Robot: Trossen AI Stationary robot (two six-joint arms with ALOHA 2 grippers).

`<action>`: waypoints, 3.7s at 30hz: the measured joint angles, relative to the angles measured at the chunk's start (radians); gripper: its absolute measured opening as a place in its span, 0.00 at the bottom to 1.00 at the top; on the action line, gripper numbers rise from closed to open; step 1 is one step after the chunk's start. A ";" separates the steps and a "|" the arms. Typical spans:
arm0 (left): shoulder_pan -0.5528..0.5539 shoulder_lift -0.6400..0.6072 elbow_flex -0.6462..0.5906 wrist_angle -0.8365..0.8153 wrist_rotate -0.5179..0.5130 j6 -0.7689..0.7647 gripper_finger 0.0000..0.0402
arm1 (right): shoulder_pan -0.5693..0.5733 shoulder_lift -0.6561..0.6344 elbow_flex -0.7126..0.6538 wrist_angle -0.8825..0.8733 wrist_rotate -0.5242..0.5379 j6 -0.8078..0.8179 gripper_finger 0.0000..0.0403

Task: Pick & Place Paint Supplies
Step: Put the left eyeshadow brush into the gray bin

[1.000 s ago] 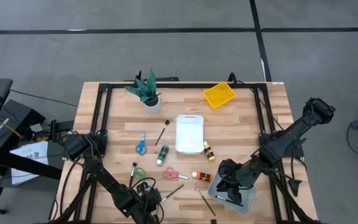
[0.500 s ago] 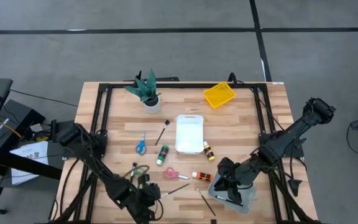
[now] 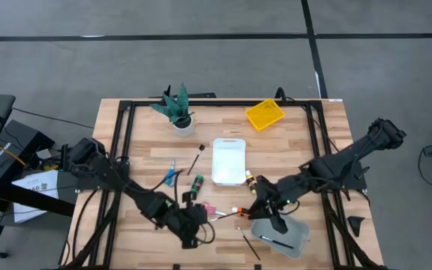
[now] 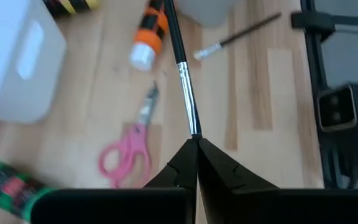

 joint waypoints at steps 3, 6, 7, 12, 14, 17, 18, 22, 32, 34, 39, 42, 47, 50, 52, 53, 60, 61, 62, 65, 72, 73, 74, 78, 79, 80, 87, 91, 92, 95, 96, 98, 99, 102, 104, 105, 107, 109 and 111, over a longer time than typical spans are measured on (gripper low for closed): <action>0.019 0.000 0.036 0.007 -0.019 0.042 0.00 | -0.029 0.000 0.007 -0.036 -0.014 -0.016 0.27; 0.028 0.000 0.067 -0.001 -0.038 0.064 0.00 | -0.052 0.000 0.007 -0.068 -0.039 -0.037 0.35; 0.029 0.000 0.081 0.002 -0.044 0.075 0.00 | -0.058 0.000 0.007 -0.077 -0.052 -0.044 0.38; 0.029 0.000 0.122 0.002 -0.077 0.088 0.00 | -0.086 0.000 0.007 -0.089 -0.067 -0.086 0.48; 0.029 0.000 0.137 0.005 -0.087 0.088 0.00 | -0.099 0.000 0.007 -0.089 -0.079 -0.094 0.49; 0.029 0.000 0.155 0.007 -0.107 0.089 0.00 | -0.114 0.000 0.007 -0.091 -0.093 -0.097 0.50; 0.029 0.000 0.160 0.008 -0.116 0.092 0.00 | -0.118 0.000 0.007 -0.092 -0.095 -0.098 0.50; 0.029 0.000 0.173 0.043 -0.138 0.109 0.00 | -0.129 0.000 0.007 -0.093 -0.098 -0.108 0.50; 0.029 0.000 0.173 0.072 -0.170 0.108 0.00 | -0.133 0.001 0.007 -0.110 -0.113 -0.112 0.46; 0.029 0.000 0.173 0.070 -0.170 0.108 0.00 | -0.133 0.001 0.007 -0.109 -0.113 -0.112 0.44; 0.029 0.000 0.173 0.069 -0.170 0.107 0.00 | -0.133 0.001 0.007 -0.108 -0.112 -0.105 0.39; 0.029 0.000 0.173 0.069 -0.170 0.107 0.00 | -0.133 0.001 0.007 -0.108 -0.112 -0.105 0.35; 0.029 0.000 0.173 0.069 -0.170 0.107 0.00 | -0.133 0.001 0.007 -0.108 -0.112 -0.104 0.26; 0.029 0.000 0.173 0.069 -0.170 0.107 0.00 | -0.133 0.001 0.007 -0.108 -0.113 -0.104 0.20; 0.029 0.000 0.173 0.069 -0.170 0.106 0.00 | -0.133 0.001 0.007 -0.108 -0.113 -0.101 0.16; 0.029 0.000 0.173 0.069 -0.170 0.106 0.00 | -0.133 0.001 0.007 -0.108 -0.113 -0.101 0.13; 0.029 0.000 0.173 0.068 -0.172 0.101 0.00 | -0.131 0.001 0.007 -0.107 -0.115 -0.102 0.03; 0.029 0.000 0.173 0.067 -0.174 0.098 0.00 | -0.132 0.001 0.007 -0.107 -0.115 -0.103 0.04; 0.029 0.000 0.173 0.067 -0.174 0.094 0.00 | -0.132 0.001 0.007 -0.107 -0.115 -0.104 0.04; 0.031 0.000 0.173 0.067 -0.173 0.073 0.00 | -0.132 0.001 0.007 -0.107 -0.115 -0.104 0.02; 0.031 0.000 0.173 -0.027 -0.154 0.009 0.03 | -0.133 0.001 0.007 -0.107 -0.104 -0.104 0.02; 0.031 0.000 0.173 -0.062 -0.128 -0.010 0.04 | -0.133 0.001 0.007 -0.107 -0.104 -0.103 0.02; 0.031 0.000 0.173 -0.098 -0.099 -0.029 0.05 | -0.133 0.001 0.007 -0.107 -0.104 -0.103 0.02; 0.019 0.000 0.161 -0.207 -0.025 -0.090 0.10 | -0.130 0.001 0.007 -0.126 -0.098 -0.096 0.02; 0.014 0.000 0.152 -0.210 -0.018 -0.100 0.11 | -0.126 0.001 0.007 -0.142 -0.088 -0.090 0.02; 0.007 0.000 0.144 -0.212 -0.018 -0.107 0.12 | -0.120 0.001 0.007 -0.159 -0.080 -0.088 0.02; -0.037 0.000 0.057 -0.164 -0.018 -0.209 0.17 | -0.007 0.001 0.007 -0.282 0.013 -0.026 0.02; -0.058 0.000 -0.004 -0.083 -0.018 -0.285 0.16 | 0.091 0.001 0.006 -0.333 0.108 0.046 0.02; -0.062 0.000 -0.019 -0.049 -0.019 -0.294 0.15 | 0.117 0.001 0.006 -0.340 0.139 0.070 0.02; -0.073 0.000 -0.060 0.051 -0.027 -0.321 0.13 | 0.198 0.001 0.006 -0.343 0.249 0.142 0.02; -0.077 0.000 -0.066 0.071 -0.036 -0.323 0.12 | 0.226 0.001 0.006 -0.344 0.292 0.170 0.02; -0.082 -0.001 -0.075 0.124 -0.049 -0.324 0.10 | 0.288 -0.006 0.002 -0.342 0.384 0.232 0.02; -0.082 -0.001 -0.079 0.145 -0.057 -0.324 0.10 | 0.316 -0.010 -0.003 -0.341 0.431 0.267 0.02; -0.082 -0.001 -0.089 0.196 -0.085 -0.324 0.07 | 0.413 -0.029 -0.039 -0.338 0.575 0.390 0.02; -0.082 -0.001 -0.089 0.225 -0.097 -0.323 0.06 | 0.474 -0.045 -0.068 -0.341 0.647 0.466 0.02; -0.081 -0.001 -0.089 0.228 -0.102 -0.323 0.06 | 0.503 -0.051 -0.083 -0.337 0.681 0.503 0.02; -0.078 -0.001 -0.089 0.232 -0.127 -0.321 0.05 | 0.560 -0.060 -0.121 -0.336 0.741 0.575 0.02; -0.078 -0.001 -0.089 0.242 -0.148 -0.321 0.04 | 0.612 -0.064 -0.156 -0.337 0.790 0.636 0.02; -0.078 -0.001 -0.089 0.248 -0.154 -0.321 0.04 | 0.657 -0.065 -0.196 -0.311 0.836 0.670 0.02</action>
